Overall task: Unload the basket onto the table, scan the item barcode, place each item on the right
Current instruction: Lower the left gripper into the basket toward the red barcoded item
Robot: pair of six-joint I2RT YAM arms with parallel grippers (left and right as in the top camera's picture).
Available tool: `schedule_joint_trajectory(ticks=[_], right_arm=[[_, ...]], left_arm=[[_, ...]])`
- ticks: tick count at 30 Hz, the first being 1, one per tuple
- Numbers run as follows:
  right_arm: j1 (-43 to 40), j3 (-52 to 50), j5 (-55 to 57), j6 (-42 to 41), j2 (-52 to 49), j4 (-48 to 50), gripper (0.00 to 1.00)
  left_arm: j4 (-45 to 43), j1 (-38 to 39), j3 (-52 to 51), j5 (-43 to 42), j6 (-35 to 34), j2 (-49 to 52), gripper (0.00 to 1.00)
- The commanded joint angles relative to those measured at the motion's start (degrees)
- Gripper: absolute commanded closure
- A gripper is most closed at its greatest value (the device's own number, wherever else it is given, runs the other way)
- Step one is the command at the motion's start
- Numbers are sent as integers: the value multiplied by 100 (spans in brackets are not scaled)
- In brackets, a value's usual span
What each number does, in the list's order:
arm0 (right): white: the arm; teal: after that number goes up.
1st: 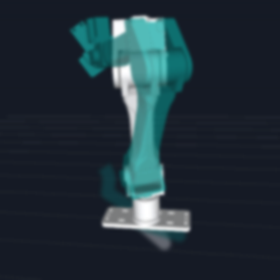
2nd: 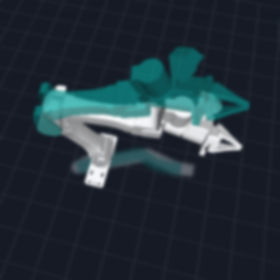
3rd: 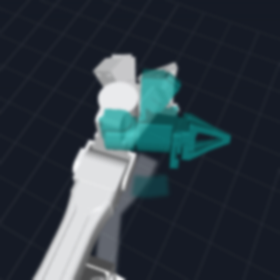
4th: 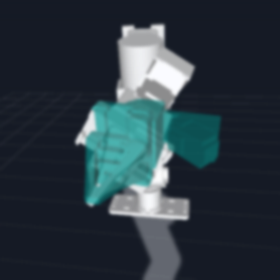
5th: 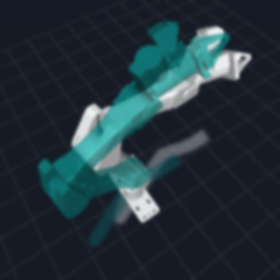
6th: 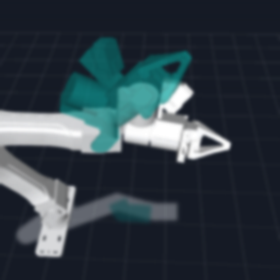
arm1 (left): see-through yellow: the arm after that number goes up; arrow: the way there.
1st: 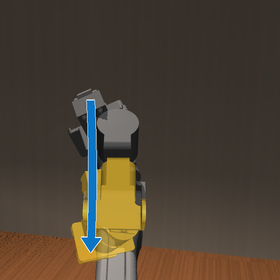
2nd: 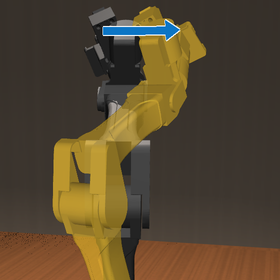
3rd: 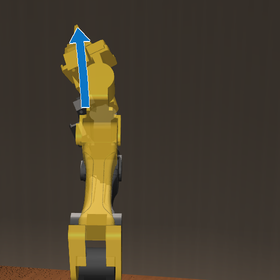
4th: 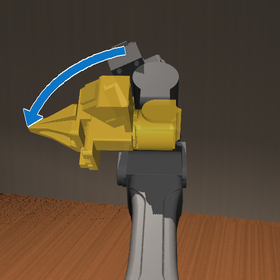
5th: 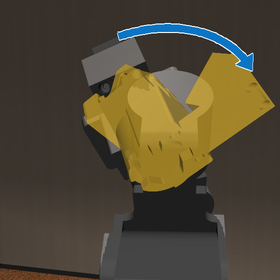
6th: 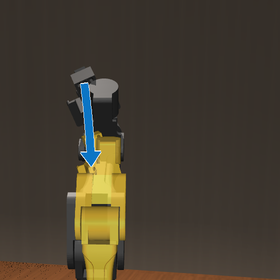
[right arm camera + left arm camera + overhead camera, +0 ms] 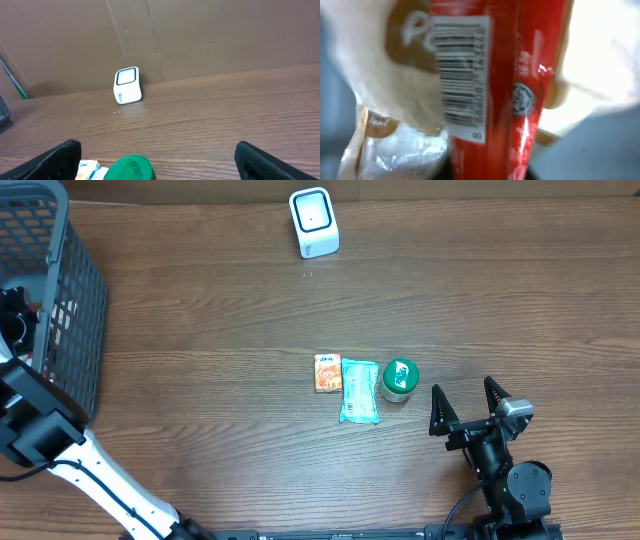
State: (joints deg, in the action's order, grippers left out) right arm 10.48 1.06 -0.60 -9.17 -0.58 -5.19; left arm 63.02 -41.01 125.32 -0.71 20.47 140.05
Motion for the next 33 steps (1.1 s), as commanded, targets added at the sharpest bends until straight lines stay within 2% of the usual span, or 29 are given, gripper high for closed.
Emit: schedule_joint_trajectory(ticks=[1,5,13,20,27,33], right_arm=[[-26,-61,55,20,42,35,0],[-26,-61,52,20,42,35,0],[-26,-61,52,20,42,35,0],[-26,-61,52,20,42,35,0],[-26,-61,55,20,42,35,0],[-26,-61,52,20,42,35,0]], left_arm=[[98,-26,-142,-111,-431,380,96],[140,-26,48,-181,-883,254,96],[555,-26,1237,-173,-1843,-291,96],[566,-26,1502,-168,-1945,-931,96],[671,-26,1493,-168,-2072,-1082,96],[728,-22,1010,-170,-2072,-1073,96]])
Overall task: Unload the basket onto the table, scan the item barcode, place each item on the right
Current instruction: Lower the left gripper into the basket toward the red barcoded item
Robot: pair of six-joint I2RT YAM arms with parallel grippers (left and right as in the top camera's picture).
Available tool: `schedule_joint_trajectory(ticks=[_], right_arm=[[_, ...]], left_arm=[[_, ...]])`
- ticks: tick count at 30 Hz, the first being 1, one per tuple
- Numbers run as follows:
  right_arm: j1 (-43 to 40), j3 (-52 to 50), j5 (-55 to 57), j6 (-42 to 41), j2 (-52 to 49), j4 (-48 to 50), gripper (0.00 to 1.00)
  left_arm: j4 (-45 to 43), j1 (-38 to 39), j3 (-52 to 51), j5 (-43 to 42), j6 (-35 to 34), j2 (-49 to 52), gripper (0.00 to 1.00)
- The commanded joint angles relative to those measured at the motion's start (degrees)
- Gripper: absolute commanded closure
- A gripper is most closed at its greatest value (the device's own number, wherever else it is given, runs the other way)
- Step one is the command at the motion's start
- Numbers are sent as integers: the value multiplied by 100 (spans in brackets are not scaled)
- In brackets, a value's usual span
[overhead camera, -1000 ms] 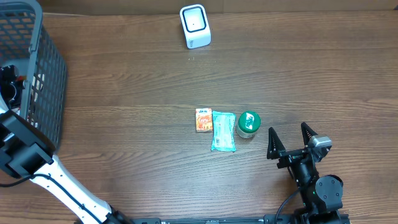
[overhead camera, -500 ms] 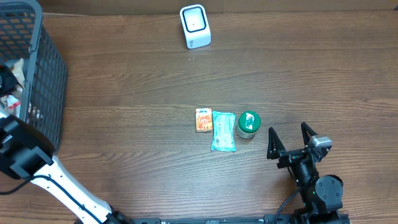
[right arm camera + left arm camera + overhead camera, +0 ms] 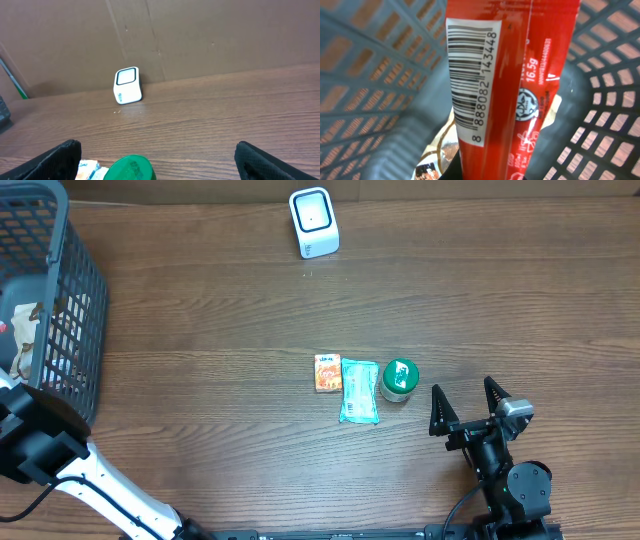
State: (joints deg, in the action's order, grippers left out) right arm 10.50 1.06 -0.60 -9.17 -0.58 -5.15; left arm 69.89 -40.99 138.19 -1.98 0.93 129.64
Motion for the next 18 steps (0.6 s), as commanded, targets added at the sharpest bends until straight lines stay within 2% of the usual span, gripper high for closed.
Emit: schedule_joint_trajectory(ticks=[1,6,7,8,9,11,13,16,18], right_arm=[[-28,-61,52,20,42,31,0],[-28,-61,52,20,42,31,0],[-28,-61,52,20,42,31,0],[-28,-61,52,20,42,31,0],[-28,-61,55,20,42,31,0],[-28,-61,52,20,42,31,0],[-28,-61,52,20,42,31,0],[-28,-61,52,20,42,31,0],[-28,-61,52,20,42,31,0]], left_arm=[[55,-24,-409,-42,-118,-33,96],[57,-22,-1123,-42,-140,-33,96],[42,-22,-1244,-42,-140,-33,90],[42,-24,-1381,-42,-140,-33,75],[39,-24,-1486,-42,-138,-33,64],[37,-22,-1687,-42,-129,-33,51],[31,-22,-1838,-37,-33,-33,31],[-22,-22,-1987,37,39,-33,9],[-129,-17,-2153,225,39,-33,0]])
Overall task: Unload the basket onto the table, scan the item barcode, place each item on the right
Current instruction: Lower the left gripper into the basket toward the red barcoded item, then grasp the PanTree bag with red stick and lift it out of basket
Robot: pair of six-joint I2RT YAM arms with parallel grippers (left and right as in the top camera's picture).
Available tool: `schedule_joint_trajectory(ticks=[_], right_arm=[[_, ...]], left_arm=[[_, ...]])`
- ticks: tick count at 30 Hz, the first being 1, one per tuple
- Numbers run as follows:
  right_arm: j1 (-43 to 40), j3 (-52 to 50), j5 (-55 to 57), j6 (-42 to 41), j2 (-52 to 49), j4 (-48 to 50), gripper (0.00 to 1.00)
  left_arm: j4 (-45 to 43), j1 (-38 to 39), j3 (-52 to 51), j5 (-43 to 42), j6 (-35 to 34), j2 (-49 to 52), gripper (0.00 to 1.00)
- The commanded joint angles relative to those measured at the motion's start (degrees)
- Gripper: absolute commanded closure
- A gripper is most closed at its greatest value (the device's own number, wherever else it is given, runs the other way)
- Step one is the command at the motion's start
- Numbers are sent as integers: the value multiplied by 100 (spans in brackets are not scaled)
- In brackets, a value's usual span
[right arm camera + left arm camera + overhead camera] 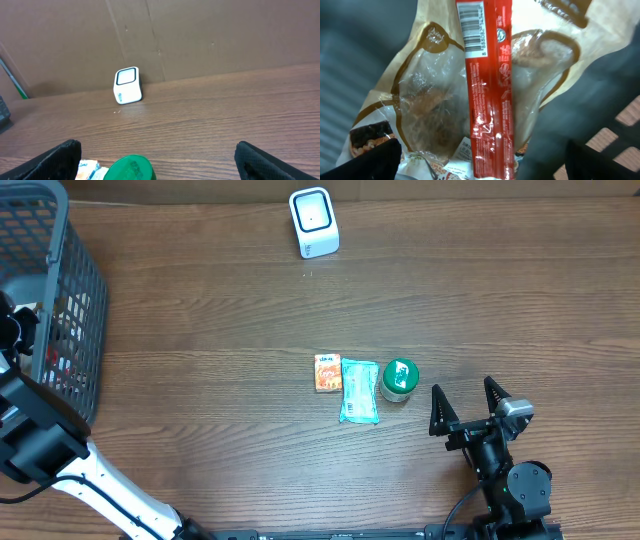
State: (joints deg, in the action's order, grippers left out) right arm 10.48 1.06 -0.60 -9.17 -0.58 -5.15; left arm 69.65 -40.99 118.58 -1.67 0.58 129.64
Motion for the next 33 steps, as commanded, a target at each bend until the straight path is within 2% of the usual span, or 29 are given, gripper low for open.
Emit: schedule_joint_trajectory(ticks=[1,15,16,17,20,22,23,33], right_arm=[[-26,-61,52,20,42,31,0],[-26,-61,52,20,42,31,0],[-26,-61,55,20,42,31,0],[-26,-61,52,20,42,31,0],[-26,-61,55,20,42,31,0],[-26,-61,52,20,42,31,0],[-26,-61,52,20,42,31,0],[-26,-61,52,20,42,31,0]], left_arm=[[-116,-17,-249,234,76,-33,0],[-1252,35,-1738,533,264,-28,0],[-1303,35,-1810,527,264,-28,6],[-1320,37,-1851,527,267,-28,18],[-1340,39,-1873,527,267,-28,71],[-1342,42,-1873,527,267,-28,91],[-1340,42,-1873,525,267,-28,96],[-1174,42,-1572,505,264,-46,96]])
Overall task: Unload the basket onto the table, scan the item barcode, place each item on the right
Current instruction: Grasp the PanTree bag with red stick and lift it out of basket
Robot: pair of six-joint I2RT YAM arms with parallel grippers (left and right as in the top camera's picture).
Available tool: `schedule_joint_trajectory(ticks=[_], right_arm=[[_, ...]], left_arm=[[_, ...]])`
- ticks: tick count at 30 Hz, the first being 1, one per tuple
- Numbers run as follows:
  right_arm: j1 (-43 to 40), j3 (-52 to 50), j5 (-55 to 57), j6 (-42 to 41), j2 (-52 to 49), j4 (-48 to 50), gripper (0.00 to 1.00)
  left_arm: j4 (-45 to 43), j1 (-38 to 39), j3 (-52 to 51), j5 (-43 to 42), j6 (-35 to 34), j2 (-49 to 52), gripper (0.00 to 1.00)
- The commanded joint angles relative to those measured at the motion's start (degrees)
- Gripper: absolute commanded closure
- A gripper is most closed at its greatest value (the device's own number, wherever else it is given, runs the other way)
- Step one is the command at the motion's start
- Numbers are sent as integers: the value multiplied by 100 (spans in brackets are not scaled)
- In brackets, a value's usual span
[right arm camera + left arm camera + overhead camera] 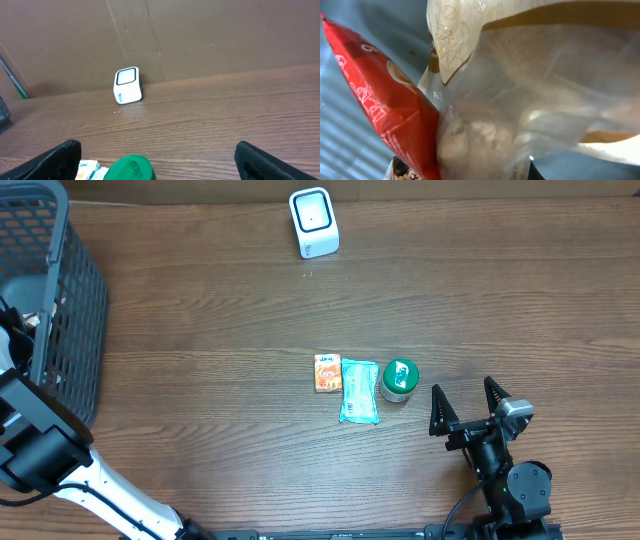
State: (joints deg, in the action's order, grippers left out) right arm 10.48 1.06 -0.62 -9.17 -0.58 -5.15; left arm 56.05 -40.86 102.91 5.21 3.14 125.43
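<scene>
My left gripper (12, 325) is down inside the grey basket (75, 290) at the far left. In the left wrist view a clear bag with tan borders (520, 100) fills the frame, and the jaws have closed in on its lower end, their fingers almost wholly hidden. A red packet (385, 105) lies slanted at the bag's left. The white scanner (313, 222) stands at the table's far edge. My right gripper (470, 408) rests open near the front, with nothing in it.
An orange box (327, 372), a teal packet (359, 391) and a green-lidded jar (400, 379) lie side by side mid-table, just ahead of the right gripper. In the right wrist view the scanner (127, 85) stands before a brown wall.
The left gripper was open above the red packet lying on the clear bag. Now it is down on the clear bag and shut, with the red packet off to its left. The right arm is unmoved.
The left gripper first held the red packet, barcode showing, close over the bags in the basket, then held it higher within the basket. Then it was open with the packet lying on the clear bag. Now it grips the clear bag.
</scene>
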Motion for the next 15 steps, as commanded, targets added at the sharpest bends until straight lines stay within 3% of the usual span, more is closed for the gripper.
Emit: schedule_joint_trajectory(ticks=[1,15], right_arm=[[-26,-61,55,20,42,31,0],[-26,-61,57,20,42,31,0]], left_arm=[[273,28,116,-184,7,376,96],[1233,44,1827,-225,-363,33,96]])
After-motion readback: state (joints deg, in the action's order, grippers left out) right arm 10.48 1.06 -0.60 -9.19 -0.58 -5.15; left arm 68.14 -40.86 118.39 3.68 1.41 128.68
